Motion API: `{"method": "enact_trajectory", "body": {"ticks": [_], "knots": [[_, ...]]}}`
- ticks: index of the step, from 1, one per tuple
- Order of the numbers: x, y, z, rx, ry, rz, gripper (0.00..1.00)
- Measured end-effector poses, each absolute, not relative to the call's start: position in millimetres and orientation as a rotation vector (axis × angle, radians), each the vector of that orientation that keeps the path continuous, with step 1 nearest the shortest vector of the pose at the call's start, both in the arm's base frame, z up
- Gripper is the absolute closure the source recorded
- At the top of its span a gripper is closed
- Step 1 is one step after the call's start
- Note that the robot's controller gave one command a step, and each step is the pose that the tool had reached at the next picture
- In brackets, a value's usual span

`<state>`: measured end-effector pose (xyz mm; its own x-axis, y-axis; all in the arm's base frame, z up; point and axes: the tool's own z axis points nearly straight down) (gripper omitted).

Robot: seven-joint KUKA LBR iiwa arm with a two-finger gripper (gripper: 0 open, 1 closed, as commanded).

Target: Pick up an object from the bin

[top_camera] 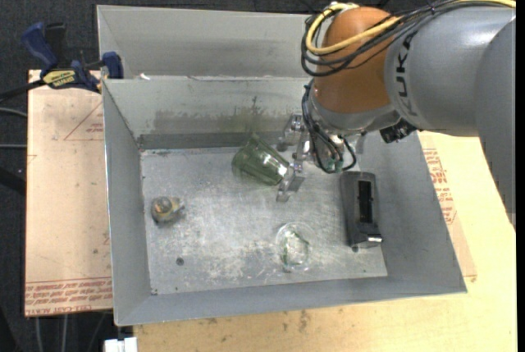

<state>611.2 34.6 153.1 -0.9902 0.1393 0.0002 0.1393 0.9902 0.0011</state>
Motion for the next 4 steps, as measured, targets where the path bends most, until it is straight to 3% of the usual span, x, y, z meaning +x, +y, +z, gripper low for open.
{"method": "enact_trajectory", "body": {"ticks": [1,2,3,4], "knots": [[631.1,39,159,-0.021,-3.145,-0.002,0.0],[632.1,40,112,-0.324,-3.13,-0.002,0.0],[627.4,44,85,-0.549,-3.11,-0.004,1.0],[627.5,44,85,-0.549,-3.111,-0.005,1.0]]}}
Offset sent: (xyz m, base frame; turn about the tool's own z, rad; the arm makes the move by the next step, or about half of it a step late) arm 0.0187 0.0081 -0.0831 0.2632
